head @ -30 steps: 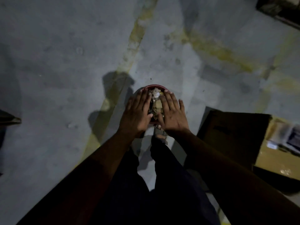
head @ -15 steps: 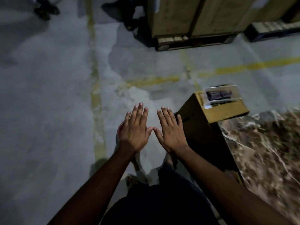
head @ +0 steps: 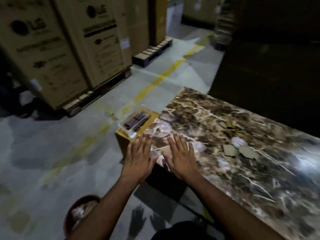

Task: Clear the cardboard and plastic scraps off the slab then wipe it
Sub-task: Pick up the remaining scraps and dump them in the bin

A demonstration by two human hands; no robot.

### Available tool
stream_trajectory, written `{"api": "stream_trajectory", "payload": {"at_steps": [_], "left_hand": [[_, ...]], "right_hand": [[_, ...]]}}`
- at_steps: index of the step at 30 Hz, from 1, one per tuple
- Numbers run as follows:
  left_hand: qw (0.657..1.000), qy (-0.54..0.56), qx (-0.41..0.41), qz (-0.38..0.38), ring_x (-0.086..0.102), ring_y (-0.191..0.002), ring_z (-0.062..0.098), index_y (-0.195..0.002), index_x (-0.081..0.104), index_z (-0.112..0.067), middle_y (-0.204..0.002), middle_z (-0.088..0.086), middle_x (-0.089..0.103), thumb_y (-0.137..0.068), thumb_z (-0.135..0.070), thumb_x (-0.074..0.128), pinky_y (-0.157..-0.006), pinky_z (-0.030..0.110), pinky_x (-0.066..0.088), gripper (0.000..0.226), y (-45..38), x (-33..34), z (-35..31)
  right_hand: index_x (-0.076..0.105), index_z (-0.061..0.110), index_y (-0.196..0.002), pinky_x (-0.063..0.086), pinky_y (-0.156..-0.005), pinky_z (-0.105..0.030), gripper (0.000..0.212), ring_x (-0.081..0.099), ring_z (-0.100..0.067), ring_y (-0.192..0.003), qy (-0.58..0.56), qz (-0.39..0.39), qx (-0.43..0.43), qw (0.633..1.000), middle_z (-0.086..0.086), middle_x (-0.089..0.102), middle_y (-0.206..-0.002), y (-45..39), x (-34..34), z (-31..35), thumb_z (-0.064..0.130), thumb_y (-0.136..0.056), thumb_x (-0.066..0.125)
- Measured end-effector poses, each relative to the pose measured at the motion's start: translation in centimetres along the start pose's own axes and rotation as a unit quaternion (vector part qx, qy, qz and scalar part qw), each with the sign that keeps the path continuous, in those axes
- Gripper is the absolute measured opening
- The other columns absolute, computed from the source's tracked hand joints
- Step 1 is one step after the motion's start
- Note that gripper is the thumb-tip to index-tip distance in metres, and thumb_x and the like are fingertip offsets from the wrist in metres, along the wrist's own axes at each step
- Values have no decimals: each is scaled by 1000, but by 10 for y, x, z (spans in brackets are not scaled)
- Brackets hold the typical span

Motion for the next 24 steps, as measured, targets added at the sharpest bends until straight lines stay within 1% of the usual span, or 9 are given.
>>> {"api": "stream_trajectory", "payload": {"at_steps": [3,5,8,11,14,16,19,21,24], "left_hand": [[998,8,62,6,39,-142,31,-153,37,-15,-154,10,44,-93,-58,34,-117,48,17,74,-48,19,-71],[995,19,100,19,46,-137,33,-149,43,-13,-150,11,50,-93,-58,33,-114,49,26,72,-76,34,-122],[987,33,146,54,47,-136,31,-151,38,-15,-149,9,50,-95,-58,33,-109,50,39,71,-104,64,-184],[978,30,177,108,45,-137,32,-156,29,-18,-152,7,46,-95,-61,34,-106,48,43,75,-127,93,-231],[960,15,214,180,41,-138,29,-160,17,-18,-154,6,41,-96,-54,47,-108,42,40,79,-145,118,-269],[953,31,204,221,46,-132,28,-159,16,-19,-148,5,43,-94,-51,54,-103,41,44,82,-152,129,-286],[945,35,193,260,52,-120,30,-143,35,-21,-131,5,47,-90,-49,57,-88,40,48,64,-159,148,-305],[943,53,197,261,53,-112,30,-127,42,-20,-121,6,46,-91,-46,58,-80,40,44,47,-162,159,-312],[950,91,185,235,49,-109,27,-125,42,-20,-120,5,45,-95,-41,55,-80,41,45,38,-174,171,-321]], "right_hand": [[24,27,-159,16,-122,-55,71,7,-22,-156,5,-7,51,999,-2,11,-169,10,-21,-74,62,-97,18],[23,29,-159,18,-121,-54,71,10,-24,-156,5,-8,90,996,-3,12,-169,19,-34,-128,63,-97,19],[17,32,-160,22,-120,-51,75,13,-28,-155,-15,3,148,989,-5,13,-169,30,-49,-197,68,-93,17],[20,31,-158,35,-114,-45,74,29,-35,-147,-77,30,211,974,-10,14,-167,42,-52,-259,61,-95,41],[18,23,-159,32,-115,-44,87,25,-38,-148,-83,70,293,950,-16,15,-165,60,-44,-318,58,-91,59],[14,21,-160,31,-115,-45,103,17,-39,-150,-94,78,347,930,-17,11,-164,72,-41,-342,64,-83,68],[12,21,-160,40,-107,-42,121,18,-38,-146,-137,63,391,908,-16,13,-156,78,-35,-362,65,-69,79],[11,19,-160,39,-105,-39,125,23,-37,-141,-133,63,393,908,-15,20,-148,72,-30,-365,67,-67,80],[16,16,-158,36,-107,-39,117,28,-36,-137,-113,55,403,906,-15,24,-144,52,-22,-366,67,-72,76]]}}
Point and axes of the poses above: each hand's wrist, its own y-axis away from the middle knuckle, its own x-axis out of the palm, z = x × y, the point moved 3 cm from there along -y, towards the middle knuckle
